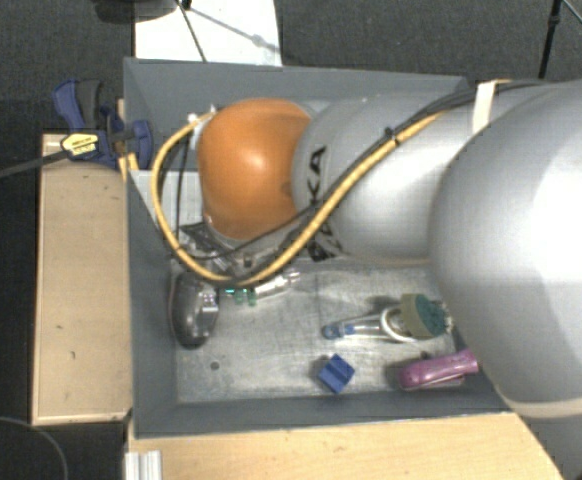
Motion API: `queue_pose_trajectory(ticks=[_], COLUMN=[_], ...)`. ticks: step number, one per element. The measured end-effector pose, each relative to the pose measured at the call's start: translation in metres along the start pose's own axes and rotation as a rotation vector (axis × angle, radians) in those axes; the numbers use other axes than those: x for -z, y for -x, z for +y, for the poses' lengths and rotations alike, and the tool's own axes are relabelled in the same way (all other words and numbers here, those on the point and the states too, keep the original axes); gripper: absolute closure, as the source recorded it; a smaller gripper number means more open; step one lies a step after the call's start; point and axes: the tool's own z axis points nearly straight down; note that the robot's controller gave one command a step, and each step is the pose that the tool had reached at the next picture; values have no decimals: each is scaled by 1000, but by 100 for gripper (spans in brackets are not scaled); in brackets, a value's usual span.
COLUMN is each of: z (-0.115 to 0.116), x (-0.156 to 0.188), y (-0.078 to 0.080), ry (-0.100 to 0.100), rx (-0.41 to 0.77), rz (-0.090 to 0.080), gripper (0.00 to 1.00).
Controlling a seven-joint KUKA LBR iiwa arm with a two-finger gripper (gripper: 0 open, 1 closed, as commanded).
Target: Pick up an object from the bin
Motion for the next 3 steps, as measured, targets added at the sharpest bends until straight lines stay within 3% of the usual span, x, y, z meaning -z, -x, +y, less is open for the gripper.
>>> queue_pose_trajectory(ticks=[1,2,3], z=[-3,-1,-1], x=[-82,-51,-52], y=[1,19,26], ry=[-6,-1,-3], rx=[517,805,1235], rz=[-8,-13,-11], gripper=[0,0,0])
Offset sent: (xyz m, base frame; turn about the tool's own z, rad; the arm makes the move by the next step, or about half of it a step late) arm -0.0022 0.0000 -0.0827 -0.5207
